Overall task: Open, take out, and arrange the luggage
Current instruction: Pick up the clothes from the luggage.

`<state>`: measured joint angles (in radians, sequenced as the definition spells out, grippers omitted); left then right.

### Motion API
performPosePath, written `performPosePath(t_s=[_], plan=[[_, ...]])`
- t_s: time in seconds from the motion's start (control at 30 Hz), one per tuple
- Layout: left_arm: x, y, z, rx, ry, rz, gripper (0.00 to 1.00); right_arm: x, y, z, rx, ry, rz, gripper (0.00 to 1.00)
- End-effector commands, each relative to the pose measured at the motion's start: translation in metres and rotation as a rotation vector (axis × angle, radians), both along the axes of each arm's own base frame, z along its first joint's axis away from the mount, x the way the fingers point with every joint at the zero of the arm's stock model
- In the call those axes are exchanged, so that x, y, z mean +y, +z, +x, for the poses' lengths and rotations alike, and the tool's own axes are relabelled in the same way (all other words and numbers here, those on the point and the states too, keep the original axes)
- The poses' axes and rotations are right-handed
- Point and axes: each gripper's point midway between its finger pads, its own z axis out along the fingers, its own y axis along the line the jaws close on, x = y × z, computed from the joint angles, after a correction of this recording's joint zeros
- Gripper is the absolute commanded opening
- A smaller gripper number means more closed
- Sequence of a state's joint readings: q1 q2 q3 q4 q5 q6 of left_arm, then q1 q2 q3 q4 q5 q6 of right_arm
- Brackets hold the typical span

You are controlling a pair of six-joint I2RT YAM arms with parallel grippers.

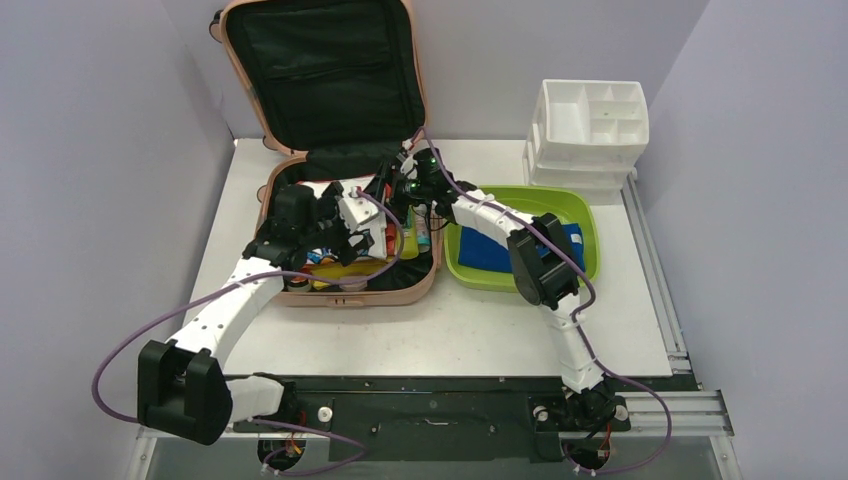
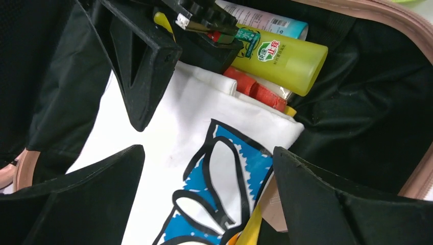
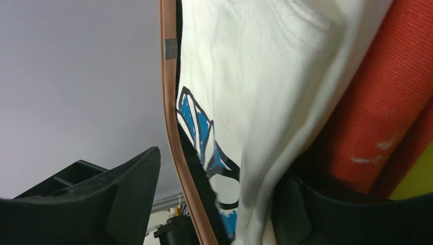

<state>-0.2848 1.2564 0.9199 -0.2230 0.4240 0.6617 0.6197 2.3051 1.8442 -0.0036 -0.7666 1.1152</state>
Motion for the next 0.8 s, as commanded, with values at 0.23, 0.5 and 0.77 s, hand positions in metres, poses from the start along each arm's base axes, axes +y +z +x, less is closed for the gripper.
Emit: performPosePath(t_s=[0.23,0.5,0.77], plan=[[0.009,0.087,-0.008,-0.080,0.034,-0.155,0.96,0.004,-0.026,-0.005,0.039,0.006,-0.018,0.53],[0.060,0.111,-0.009,-0.066,0.283,-0.238,0.96,-0.003,-0.029,-0.006,-0.026,0.038,-0.080,0.26],[0.140,0.110,-0.035,-0.064,0.559,-0.255,0.96,-0.016,-0.012,0.006,-0.191,0.082,-0.200,0.00]])
